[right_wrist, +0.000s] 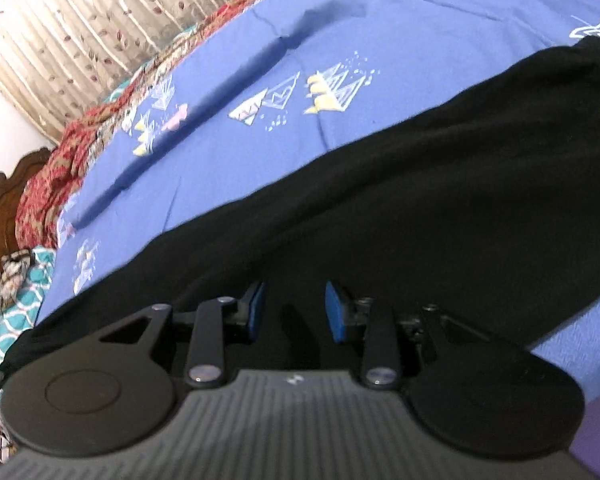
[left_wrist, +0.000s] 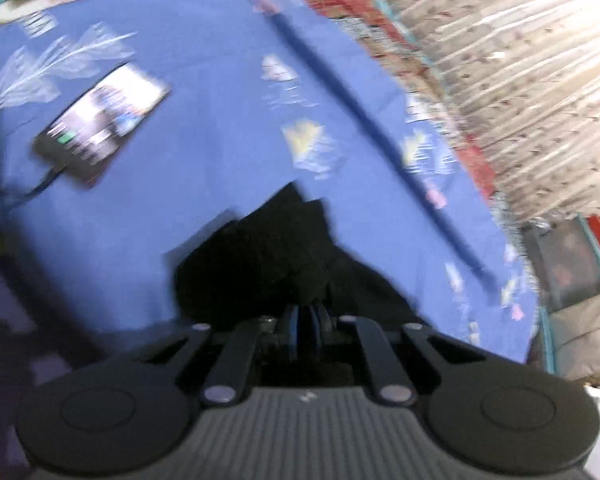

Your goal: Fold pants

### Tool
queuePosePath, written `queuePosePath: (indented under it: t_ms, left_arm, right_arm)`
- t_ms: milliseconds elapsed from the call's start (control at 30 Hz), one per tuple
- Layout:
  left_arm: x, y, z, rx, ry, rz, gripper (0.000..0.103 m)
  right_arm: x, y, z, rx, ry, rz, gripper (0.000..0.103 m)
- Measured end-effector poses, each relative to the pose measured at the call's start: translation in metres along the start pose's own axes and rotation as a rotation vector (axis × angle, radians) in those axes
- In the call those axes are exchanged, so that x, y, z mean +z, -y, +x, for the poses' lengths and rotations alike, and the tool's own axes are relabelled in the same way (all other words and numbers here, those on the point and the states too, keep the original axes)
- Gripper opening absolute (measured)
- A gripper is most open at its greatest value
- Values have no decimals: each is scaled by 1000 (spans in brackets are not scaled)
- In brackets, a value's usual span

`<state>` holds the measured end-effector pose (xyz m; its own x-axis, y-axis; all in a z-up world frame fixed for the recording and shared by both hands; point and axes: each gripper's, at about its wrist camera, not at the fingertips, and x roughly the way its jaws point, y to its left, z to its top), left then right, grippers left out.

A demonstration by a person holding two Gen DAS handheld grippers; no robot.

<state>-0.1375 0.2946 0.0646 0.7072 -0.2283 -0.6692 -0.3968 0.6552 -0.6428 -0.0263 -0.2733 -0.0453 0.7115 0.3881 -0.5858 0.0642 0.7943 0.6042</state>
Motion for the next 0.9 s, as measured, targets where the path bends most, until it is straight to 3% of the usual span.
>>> queuePosePath:
  t_ms: [133, 233, 300, 367, 467, 533, 600, 667, 700, 767, 833, 900]
  left_arm:
    - [-18, -42, 29, 99, -49, -130, 9]
    - [-21, -55, 44, 138, -72, -229, 33]
    - [-17, -52, 40, 122, -50, -229, 48]
    - [-10, -46, 35, 88, -10, -212, 74]
    - [-1, -40, 36, 23, 16, -210, 83]
    - [4, -35, 50, -20, -3, -186, 82]
    - [2, -32, 65, 12, -6, -171, 60]
    - [1, -28, 74, 42, 4, -136, 24]
    - [0, -26, 72, 30, 12, -129, 18]
    - [3, -23, 57, -76, 57, -128, 14]
    - [6, -10, 35, -167, 140, -42, 12]
    - [4, 5, 24, -198, 185, 60, 12]
  right_arm:
    - [-2, 3, 5, -8, -11, 11, 35]
    - [-1, -3, 1, -17, -9, -9, 37]
    - [-2, -11, -7, 25, 15, -16, 37]
    - [-3, -23, -12, 92, 26, -39, 37]
    - [-6, -57, -2, 211, -29, -120, 37]
    - [-14, -84, 12, 295, -97, -181, 37]
    - [-27, -108, 31, 364, -180, -218, 37]
    - [-47, -126, 53, 397, -279, -254, 37]
    - [-55, -131, 62, 389, -320, -272, 37]
    - [-74, -131, 80, 329, -393, -283, 33]
    - [-77, -123, 83, 351, -380, -237, 31]
    - [-72, -118, 87, 364, -398, -184, 29]
